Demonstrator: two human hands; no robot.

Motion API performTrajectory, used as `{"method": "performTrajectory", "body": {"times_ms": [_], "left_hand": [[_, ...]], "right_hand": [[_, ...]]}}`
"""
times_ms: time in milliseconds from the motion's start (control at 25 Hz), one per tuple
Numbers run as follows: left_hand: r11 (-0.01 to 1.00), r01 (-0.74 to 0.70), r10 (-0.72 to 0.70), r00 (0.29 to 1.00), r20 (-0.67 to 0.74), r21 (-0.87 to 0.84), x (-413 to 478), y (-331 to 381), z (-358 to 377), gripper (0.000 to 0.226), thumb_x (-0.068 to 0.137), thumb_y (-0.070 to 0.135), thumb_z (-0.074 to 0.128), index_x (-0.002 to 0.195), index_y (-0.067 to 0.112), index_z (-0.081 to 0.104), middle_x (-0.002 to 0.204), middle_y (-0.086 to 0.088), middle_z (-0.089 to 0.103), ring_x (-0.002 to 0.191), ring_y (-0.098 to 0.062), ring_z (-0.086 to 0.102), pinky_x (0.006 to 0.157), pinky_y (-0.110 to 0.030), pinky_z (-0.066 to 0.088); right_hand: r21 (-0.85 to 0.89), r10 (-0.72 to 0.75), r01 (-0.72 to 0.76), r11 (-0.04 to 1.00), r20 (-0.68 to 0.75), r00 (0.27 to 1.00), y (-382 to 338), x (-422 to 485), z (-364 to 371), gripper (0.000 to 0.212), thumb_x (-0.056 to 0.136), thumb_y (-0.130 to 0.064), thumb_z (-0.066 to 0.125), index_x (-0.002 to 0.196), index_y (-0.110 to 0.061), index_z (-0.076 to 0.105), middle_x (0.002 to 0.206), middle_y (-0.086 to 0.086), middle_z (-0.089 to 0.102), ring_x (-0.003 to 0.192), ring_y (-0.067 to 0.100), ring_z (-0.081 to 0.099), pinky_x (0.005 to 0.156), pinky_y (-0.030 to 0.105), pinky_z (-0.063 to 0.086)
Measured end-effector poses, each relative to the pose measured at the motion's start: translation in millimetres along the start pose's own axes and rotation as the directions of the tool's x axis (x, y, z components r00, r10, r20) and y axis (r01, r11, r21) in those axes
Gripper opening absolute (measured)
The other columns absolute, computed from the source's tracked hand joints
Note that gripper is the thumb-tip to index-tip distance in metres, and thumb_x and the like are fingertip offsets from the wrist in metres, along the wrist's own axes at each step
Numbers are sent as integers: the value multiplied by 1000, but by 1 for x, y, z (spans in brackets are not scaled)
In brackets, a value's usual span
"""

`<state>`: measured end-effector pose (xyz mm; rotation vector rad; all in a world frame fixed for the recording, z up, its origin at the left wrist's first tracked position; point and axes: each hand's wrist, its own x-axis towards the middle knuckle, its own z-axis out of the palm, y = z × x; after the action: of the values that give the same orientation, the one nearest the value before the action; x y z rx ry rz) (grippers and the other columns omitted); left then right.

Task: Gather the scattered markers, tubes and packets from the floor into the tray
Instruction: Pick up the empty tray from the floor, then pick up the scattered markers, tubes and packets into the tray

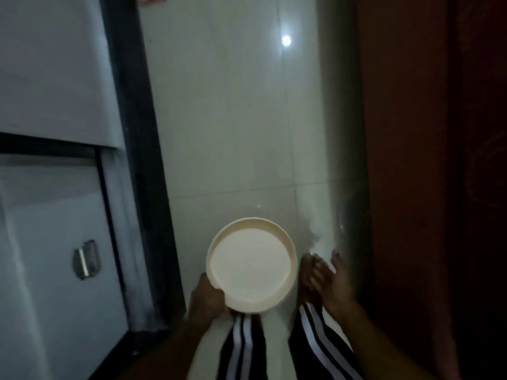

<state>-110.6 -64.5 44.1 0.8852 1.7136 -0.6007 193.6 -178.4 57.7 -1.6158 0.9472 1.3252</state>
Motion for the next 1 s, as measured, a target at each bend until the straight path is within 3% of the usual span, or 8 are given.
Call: {"method": "performTrajectory", "body": {"times_ms": [120,240,320,400,560,640,880,1000], "left_hand": [[995,-45,45,999,-5,-91,-75,43,10,61,74,77,70,125,44,61,123,13,71,111,-14,69,102,-41,58],[951,2,-18,999,-47,-309,-173,123,-14,56,77,50,69,129,39,54,124,7,60,119,-17,56,111,-28,41],[945,7,-30,997,-65,-328,-192,147,-22,62,83,38,60,144,29,50,137,-5,59,128,-25,56,118,-34,40],[943,41,-58,997,-44,-330,-191,169,-30,60,94,20,59,152,11,45,147,-18,57,134,-33,55,116,-37,42],[944,-1,-24,997,-73,-329,-181,196,-63,44,103,24,59,143,8,54,135,-18,67,121,-34,65,105,-38,50],[968,37,-62,993,-96,-248,-165,213,-84,44,99,24,63,140,11,54,124,-16,72,110,-32,69,99,-37,54],[969,-179,184,983,20,-168,-143,239,-170,125,35,93,66,141,33,37,127,1,62,103,-22,67,88,-26,56],[964,-187,182,982,-43,-191,-125,262,-196,121,45,79,64,148,18,44,109,2,67,94,-24,71,89,-41,61]], "right_hand": [[-742,-296,326,586,179,938,13,-45,-2,69,79,-71,64,141,-41,56,148,3,55,130,24,57,110,48,48],[-823,-438,475,312,319,840,-29,-95,10,71,84,-62,53,151,-38,44,140,-3,61,120,20,62,93,30,49],[-822,-457,525,218,389,799,-59,-120,27,62,81,-65,46,142,-66,33,126,-10,60,109,19,65,84,25,46],[-823,-452,523,222,389,803,-87,-132,49,64,78,-59,50,126,-87,19,124,-6,58,107,21,61,88,28,45],[-838,-449,497,223,364,816,-120,-139,86,70,81,-52,52,148,-35,44,133,7,67,112,24,64,90,31,46],[-858,-348,475,194,392,852,-138,-147,108,67,86,-46,56,150,-35,39,127,-9,67,112,16,65,88,23,47],[-929,-234,353,107,322,917,-209,-183,189,44,93,-36,71,134,-32,57,91,-7,74,76,9,74,73,20,59],[-911,-218,413,18,399,891,-240,-190,231,41,100,-46,58,138,-31,55,96,-18,71,87,5,72,86,23,59]]}}
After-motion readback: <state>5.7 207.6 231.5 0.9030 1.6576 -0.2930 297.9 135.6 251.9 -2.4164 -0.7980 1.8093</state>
